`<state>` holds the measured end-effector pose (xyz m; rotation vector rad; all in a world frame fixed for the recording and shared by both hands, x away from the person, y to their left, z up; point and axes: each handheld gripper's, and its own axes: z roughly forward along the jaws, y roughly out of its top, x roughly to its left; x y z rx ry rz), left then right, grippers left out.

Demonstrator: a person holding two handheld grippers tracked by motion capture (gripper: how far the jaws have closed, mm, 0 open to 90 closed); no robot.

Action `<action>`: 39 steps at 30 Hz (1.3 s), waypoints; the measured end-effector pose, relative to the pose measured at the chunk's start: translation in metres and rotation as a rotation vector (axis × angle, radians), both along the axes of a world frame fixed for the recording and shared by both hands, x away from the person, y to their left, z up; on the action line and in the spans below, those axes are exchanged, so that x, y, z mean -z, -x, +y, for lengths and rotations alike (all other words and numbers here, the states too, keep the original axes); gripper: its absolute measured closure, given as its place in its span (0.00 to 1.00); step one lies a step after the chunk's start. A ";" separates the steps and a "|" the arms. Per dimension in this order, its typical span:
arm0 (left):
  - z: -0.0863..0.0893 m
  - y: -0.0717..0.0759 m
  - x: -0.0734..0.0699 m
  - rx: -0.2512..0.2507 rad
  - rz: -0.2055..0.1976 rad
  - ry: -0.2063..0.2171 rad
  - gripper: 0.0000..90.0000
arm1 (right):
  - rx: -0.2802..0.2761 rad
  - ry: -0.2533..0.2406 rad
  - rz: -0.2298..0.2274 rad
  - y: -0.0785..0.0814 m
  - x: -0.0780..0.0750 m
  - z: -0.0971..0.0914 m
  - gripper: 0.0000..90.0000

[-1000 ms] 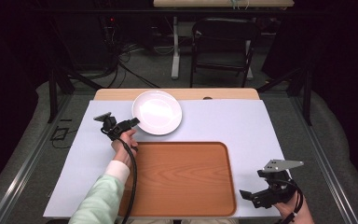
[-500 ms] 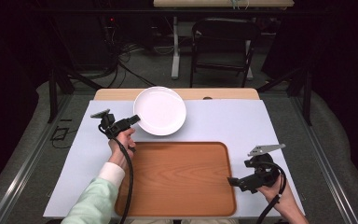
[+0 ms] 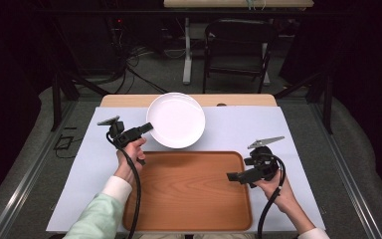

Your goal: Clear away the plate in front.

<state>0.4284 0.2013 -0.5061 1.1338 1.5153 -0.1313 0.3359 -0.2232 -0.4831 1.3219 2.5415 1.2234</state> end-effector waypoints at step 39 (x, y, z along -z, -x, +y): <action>-0.027 0.040 -0.016 0.232 -0.109 -0.033 0.97 | 0.098 -0.239 0.023 -0.061 0.008 0.033 0.65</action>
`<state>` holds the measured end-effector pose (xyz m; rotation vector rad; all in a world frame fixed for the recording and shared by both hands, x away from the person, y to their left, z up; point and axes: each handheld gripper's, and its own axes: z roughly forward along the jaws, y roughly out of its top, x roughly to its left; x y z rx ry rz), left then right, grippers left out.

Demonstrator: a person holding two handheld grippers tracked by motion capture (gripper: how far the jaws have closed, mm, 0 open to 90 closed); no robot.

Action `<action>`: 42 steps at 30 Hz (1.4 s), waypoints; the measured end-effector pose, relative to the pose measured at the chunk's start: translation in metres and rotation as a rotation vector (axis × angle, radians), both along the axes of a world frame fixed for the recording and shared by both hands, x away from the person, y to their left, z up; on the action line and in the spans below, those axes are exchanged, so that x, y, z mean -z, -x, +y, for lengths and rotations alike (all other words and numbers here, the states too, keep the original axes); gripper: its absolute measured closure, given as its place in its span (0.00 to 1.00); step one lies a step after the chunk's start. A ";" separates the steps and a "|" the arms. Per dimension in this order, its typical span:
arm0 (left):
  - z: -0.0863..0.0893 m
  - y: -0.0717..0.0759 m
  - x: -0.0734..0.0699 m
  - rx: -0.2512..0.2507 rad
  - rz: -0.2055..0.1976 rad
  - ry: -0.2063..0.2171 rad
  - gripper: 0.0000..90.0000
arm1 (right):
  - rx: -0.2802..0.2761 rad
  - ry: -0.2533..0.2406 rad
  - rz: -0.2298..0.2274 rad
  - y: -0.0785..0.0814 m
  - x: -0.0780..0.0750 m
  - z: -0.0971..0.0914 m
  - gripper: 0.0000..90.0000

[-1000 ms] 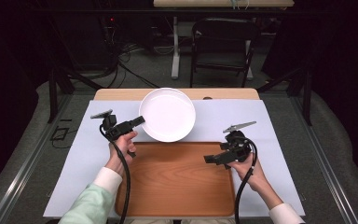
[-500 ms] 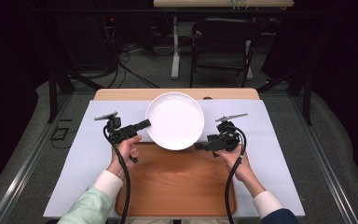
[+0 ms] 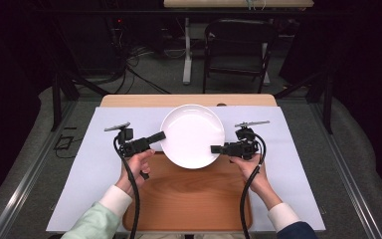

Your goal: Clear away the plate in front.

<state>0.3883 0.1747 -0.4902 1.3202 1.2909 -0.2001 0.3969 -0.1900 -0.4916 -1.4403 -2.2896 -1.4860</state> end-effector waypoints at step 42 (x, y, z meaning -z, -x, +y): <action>-0.007 0.024 -0.001 0.104 -0.093 -0.227 0.92 | -0.004 0.045 -0.070 0.029 -0.016 -0.008 0.85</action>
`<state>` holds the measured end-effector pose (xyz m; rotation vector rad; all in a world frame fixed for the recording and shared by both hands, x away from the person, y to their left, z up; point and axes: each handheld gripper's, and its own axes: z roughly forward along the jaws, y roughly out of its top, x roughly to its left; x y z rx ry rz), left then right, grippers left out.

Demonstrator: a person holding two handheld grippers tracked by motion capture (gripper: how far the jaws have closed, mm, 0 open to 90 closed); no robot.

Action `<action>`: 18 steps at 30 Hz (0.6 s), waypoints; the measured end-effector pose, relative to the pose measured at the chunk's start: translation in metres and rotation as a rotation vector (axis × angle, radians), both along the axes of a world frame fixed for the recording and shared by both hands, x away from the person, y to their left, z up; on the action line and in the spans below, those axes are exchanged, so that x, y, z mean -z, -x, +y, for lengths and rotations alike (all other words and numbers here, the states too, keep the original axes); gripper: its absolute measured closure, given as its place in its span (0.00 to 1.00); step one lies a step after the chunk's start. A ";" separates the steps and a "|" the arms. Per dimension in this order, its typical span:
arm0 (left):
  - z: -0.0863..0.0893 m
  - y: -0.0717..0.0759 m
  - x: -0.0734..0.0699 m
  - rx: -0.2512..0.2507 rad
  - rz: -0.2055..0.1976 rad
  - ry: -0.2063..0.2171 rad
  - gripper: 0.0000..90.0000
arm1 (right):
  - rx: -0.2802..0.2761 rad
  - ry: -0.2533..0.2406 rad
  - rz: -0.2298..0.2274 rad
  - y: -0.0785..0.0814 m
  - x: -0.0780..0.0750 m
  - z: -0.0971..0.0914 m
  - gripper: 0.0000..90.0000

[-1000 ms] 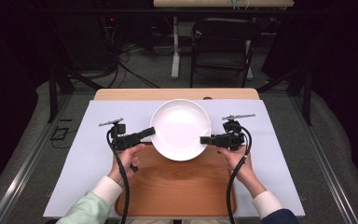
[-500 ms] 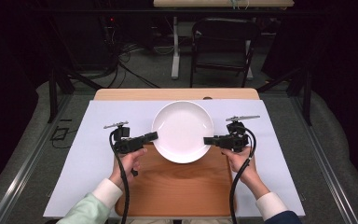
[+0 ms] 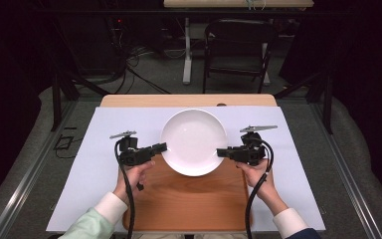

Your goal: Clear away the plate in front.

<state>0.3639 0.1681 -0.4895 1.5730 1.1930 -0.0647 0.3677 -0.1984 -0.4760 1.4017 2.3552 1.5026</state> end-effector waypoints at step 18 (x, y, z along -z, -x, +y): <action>0.010 0.015 -0.006 -0.001 -0.024 -0.015 0.91 | -0.026 0.022 -0.012 0.015 -0.006 0.010 0.85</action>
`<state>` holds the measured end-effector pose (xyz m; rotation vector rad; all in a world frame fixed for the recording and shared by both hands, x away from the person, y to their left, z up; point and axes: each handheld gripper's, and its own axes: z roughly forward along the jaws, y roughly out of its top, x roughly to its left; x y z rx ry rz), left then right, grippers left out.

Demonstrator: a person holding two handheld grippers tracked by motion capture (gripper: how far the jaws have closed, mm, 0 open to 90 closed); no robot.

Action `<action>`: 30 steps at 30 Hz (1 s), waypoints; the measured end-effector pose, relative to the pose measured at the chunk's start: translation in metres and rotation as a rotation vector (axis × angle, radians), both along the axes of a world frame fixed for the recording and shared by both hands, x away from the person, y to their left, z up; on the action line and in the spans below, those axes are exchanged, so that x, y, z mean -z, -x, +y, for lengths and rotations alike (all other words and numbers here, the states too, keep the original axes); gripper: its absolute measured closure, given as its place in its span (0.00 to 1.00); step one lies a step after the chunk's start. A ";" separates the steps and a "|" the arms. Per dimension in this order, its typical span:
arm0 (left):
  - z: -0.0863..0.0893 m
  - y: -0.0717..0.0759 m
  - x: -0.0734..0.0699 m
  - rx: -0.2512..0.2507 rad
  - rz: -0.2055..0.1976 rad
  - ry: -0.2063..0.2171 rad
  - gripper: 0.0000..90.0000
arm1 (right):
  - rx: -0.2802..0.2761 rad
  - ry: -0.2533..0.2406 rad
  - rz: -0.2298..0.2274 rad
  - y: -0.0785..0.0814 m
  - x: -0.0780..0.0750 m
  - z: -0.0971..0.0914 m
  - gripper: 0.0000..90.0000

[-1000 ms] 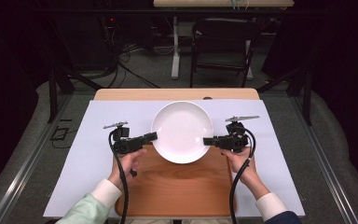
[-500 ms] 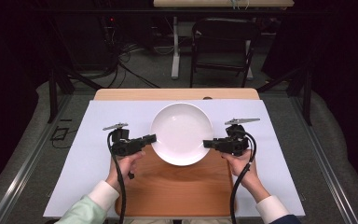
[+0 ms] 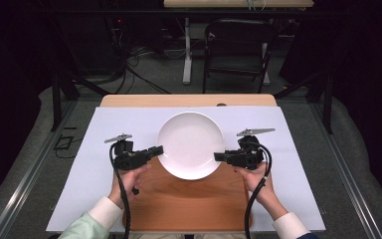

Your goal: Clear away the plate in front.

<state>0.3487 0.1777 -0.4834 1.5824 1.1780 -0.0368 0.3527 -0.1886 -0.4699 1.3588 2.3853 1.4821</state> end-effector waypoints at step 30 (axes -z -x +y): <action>0.006 0.033 0.004 0.077 0.014 -0.064 0.91 | -0.024 0.028 0.010 0.037 -0.003 0.004 0.87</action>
